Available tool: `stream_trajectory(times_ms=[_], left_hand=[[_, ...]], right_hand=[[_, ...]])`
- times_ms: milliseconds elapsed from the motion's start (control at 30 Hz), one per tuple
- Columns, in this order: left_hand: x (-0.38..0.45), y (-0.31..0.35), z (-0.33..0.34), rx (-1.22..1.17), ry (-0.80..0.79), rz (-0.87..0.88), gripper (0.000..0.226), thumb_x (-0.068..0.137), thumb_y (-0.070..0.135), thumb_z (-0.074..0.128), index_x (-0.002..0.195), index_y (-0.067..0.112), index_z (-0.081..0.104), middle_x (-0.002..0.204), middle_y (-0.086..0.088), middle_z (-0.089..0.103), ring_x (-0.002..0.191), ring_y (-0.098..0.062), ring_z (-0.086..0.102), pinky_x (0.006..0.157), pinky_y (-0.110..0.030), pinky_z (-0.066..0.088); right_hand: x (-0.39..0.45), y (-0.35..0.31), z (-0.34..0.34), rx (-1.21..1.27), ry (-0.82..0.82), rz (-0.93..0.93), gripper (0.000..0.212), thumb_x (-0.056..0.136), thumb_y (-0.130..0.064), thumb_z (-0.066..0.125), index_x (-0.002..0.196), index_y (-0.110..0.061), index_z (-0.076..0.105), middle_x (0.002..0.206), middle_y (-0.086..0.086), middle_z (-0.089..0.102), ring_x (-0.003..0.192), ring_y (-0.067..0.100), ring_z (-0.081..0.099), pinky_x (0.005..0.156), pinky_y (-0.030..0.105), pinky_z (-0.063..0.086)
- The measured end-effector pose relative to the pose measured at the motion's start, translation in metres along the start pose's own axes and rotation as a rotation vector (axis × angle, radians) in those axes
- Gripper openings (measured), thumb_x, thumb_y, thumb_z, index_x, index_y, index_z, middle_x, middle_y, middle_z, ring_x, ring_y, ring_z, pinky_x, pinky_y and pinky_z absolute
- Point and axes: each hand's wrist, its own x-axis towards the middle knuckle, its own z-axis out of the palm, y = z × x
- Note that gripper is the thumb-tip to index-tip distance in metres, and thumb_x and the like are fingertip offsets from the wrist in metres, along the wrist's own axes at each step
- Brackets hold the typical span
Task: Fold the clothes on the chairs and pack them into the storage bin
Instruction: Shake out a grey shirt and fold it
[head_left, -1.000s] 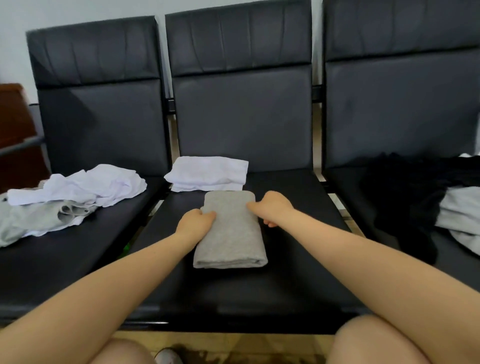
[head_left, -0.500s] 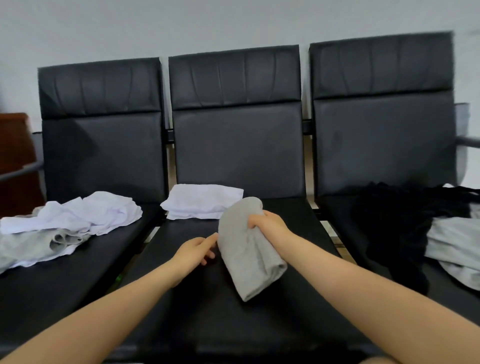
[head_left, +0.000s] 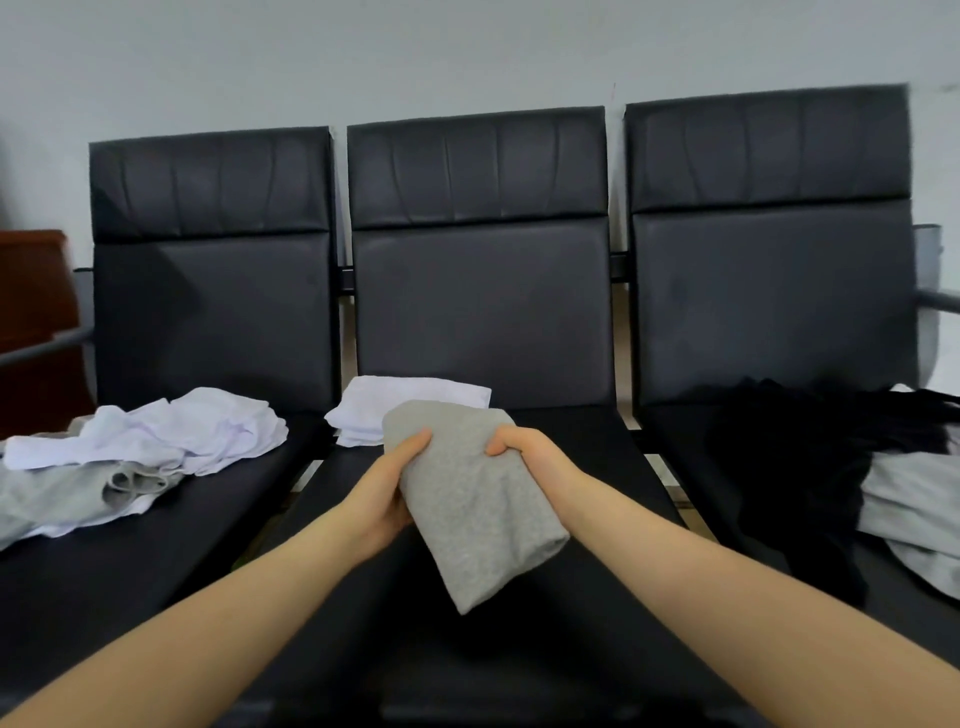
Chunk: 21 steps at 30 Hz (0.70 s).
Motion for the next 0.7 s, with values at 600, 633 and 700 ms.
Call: stream_trajectory(times_ms=[600, 633, 700], left_hand=[[0.025, -0.004, -0.002, -0.435, 0.353, 0.148, 0.026, 0.088, 0.018, 0.061, 0.113, 0.012, 0.060, 0.114, -0.009, 0.067, 0.102, -0.022, 0.065, 0.089, -0.036, 0.053], [0.027, -0.005, 0.000, -0.441, 0.352, 0.132, 0.026, 0.088, 0.021, 0.063, 0.111, 0.012, 0.060, 0.112, -0.009, 0.068, 0.102, -0.022, 0.065, 0.091, -0.036, 0.053], [0.035, -0.010, 0.000, -0.445, 0.401, 0.078, 0.031, 0.085, 0.031, 0.068, 0.109, 0.012, 0.060, 0.105, -0.008, 0.069, 0.097, -0.022, 0.066, 0.089, -0.036, 0.054]], right_hand=[[0.014, 0.020, -0.019, 0.332, 0.361, 0.005, 0.027, 0.087, -0.024, 0.066, 0.111, -0.017, 0.055, 0.110, 0.012, 0.066, 0.101, 0.032, 0.065, 0.093, 0.051, 0.051], [0.019, 0.022, -0.020, 0.297, 0.407, 0.011, 0.026, 0.087, -0.026, 0.067, 0.108, -0.016, 0.054, 0.108, 0.012, 0.066, 0.099, 0.032, 0.065, 0.093, 0.051, 0.052], [0.030, 0.031, -0.018, 0.190, 0.420, 0.041, 0.034, 0.085, -0.028, 0.070, 0.111, -0.011, 0.057, 0.106, 0.013, 0.068, 0.097, 0.029, 0.067, 0.089, 0.045, 0.054]])
